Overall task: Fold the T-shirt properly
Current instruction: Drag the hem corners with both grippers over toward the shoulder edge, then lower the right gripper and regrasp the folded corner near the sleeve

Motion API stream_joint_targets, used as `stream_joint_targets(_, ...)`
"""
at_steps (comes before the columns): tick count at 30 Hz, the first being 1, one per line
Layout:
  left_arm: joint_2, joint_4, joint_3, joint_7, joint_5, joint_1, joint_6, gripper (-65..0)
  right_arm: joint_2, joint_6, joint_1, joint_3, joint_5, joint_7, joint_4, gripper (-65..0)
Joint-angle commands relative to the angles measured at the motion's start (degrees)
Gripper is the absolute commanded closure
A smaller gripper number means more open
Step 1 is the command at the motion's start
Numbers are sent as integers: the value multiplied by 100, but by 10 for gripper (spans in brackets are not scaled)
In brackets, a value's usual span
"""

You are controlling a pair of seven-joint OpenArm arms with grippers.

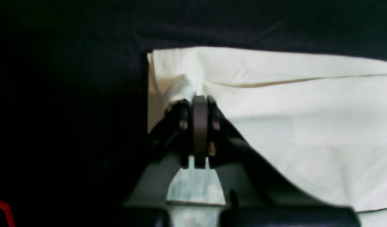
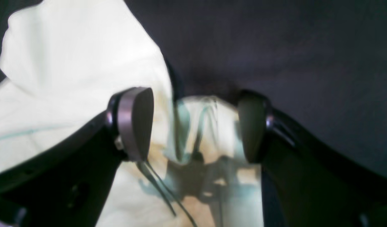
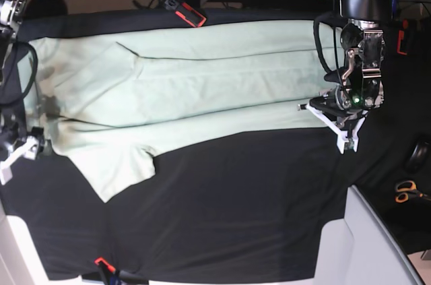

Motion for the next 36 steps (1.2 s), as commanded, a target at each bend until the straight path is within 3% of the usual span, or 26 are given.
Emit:
stream_joint_targets(1,-81,85,-26,-62,67,-90,16,0,108,27,190,17,63,105,24,-414)
stream_joint_targets(5,-81,85,-43,-62,67,-90,16,0,126,27,858,-466,54,158,-837,-415)
stream_joint_targets(8,-73,85,-26,-62,67,-90,16,0,144,27,1280,-1134,54,659,-1602,-416)
stream_joint_targets(15,-81,85,-61,-71,67,-11,16,0,117,27,1940,-1961,63,1837,-3466,-550)
stream_joint_targets(21,-81,85,-61,-71,67,-2,16,0,100,27,1975,-2286,63,2048,-3615,-548)
stream_joint_targets(32,-64,85,-61,-71,67,-2,16,0,-410,27,2001,-3042,63,2048,-3598,-540)
stream_joint_targets(36,-64,85,-61,-71,67,-2,16,0,-428,27,2045,-3130,63,2048,-3580,-416)
